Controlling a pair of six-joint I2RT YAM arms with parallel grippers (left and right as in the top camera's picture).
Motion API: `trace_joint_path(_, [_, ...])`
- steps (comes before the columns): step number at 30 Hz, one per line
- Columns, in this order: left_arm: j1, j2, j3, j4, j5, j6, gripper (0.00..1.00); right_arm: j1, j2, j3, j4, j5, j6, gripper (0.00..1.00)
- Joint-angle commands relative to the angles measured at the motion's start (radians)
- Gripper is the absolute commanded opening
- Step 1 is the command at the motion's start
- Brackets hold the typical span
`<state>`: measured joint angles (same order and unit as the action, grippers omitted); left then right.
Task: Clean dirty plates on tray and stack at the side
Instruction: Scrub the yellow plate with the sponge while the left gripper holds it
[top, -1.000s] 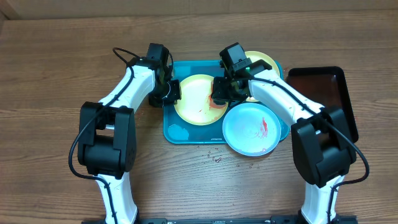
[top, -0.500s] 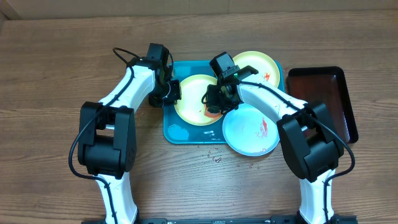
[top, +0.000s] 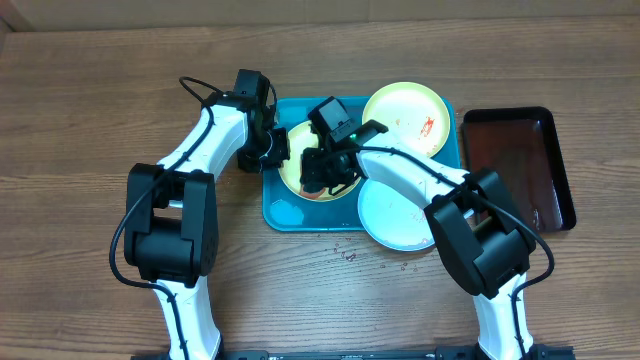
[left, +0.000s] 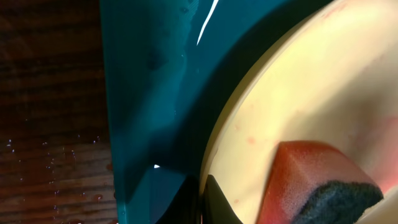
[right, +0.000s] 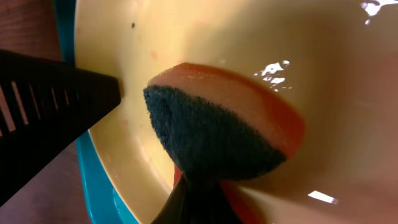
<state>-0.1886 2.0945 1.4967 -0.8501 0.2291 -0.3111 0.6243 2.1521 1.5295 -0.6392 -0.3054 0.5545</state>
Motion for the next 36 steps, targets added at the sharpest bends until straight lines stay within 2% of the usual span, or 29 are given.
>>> trace_joint_path(1, [-0.002, -0.017, 0.004, -0.003, 0.035, 0.019, 0.04, -0.044, 0.022, -0.003, 0.013, 0.038, 0.018, 0.04])
trace_joint_path(9, [-0.002, -0.017, 0.004, -0.006, 0.034, 0.020, 0.04, -0.170, 0.022, 0.009, 0.045, 0.116, -0.039, 0.04])
trace_joint_path(14, [-0.002, -0.017, 0.004, -0.006, 0.034, 0.020, 0.04, -0.187, 0.022, 0.010, 0.022, 0.133, -0.058, 0.04])
trace_joint_path(22, [-0.002, -0.017, 0.004, -0.005, 0.034, 0.027, 0.04, -0.119, 0.022, 0.010, 0.071, 0.123, -0.056, 0.04])
trace_joint_path(30, [-0.002, -0.017, 0.004, -0.005, 0.031, 0.028, 0.04, -0.039, 0.040, 0.010, 0.145, 0.051, 0.034, 0.04])
trace_joint_path(36, [-0.002, -0.017, 0.004, -0.005, 0.031, 0.028, 0.04, -0.027, 0.044, 0.010, 0.091, -0.014, 0.048, 0.04])
